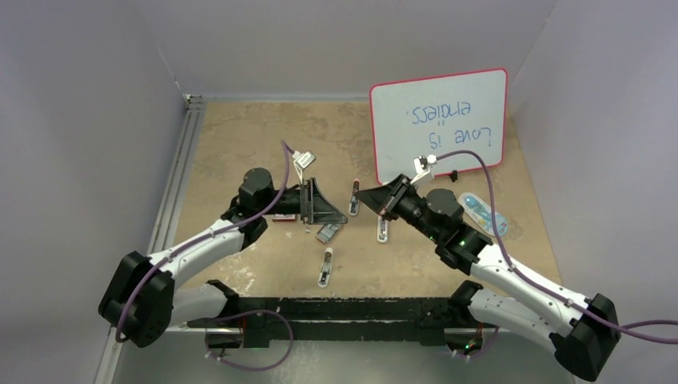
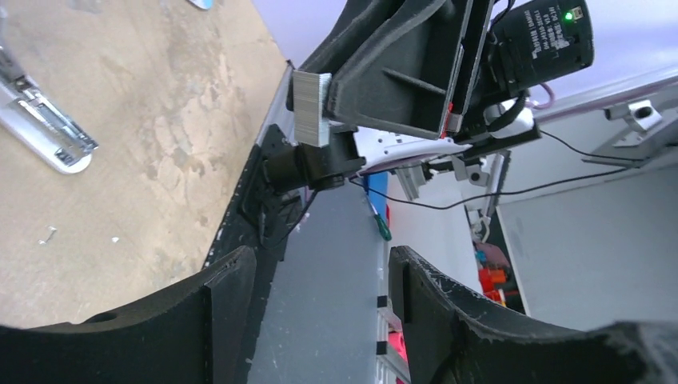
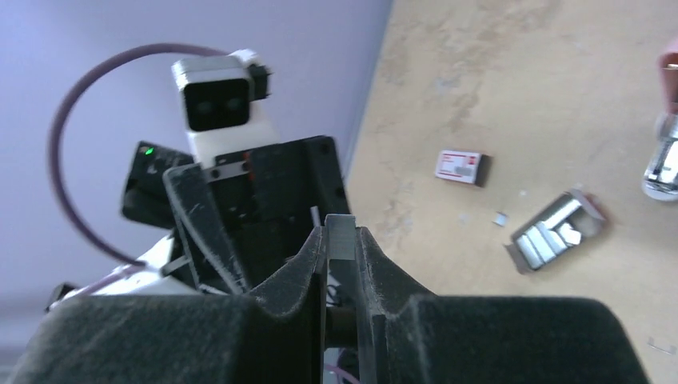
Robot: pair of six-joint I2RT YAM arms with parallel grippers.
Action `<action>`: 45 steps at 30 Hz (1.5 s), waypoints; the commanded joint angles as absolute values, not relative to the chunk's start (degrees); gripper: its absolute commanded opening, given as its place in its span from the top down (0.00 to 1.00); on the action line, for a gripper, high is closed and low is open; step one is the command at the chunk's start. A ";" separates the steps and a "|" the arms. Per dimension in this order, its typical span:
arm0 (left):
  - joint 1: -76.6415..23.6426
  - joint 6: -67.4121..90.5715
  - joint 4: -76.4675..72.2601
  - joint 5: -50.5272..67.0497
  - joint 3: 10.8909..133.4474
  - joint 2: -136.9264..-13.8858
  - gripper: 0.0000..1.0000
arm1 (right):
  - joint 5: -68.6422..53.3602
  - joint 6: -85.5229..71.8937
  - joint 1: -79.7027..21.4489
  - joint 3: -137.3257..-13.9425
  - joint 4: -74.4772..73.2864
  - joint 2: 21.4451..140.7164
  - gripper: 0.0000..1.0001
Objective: Load the staples into the stapler
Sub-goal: Pick up the staple from the center of the board.
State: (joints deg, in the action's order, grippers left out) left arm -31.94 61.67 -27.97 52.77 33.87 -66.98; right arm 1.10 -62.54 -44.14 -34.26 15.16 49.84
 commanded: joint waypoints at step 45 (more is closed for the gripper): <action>-30.48 85.28 -72.49 54.56 32.72 -74.62 0.71 | -12.83 -70.11 -43.48 -31.20 34.12 50.13 0.86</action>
State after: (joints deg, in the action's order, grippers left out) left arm -30.76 86.35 -67.29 54.04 32.88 -76.55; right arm -11.97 -69.45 -43.81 -31.44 30.63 50.41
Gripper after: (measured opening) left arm 0.333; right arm 0.157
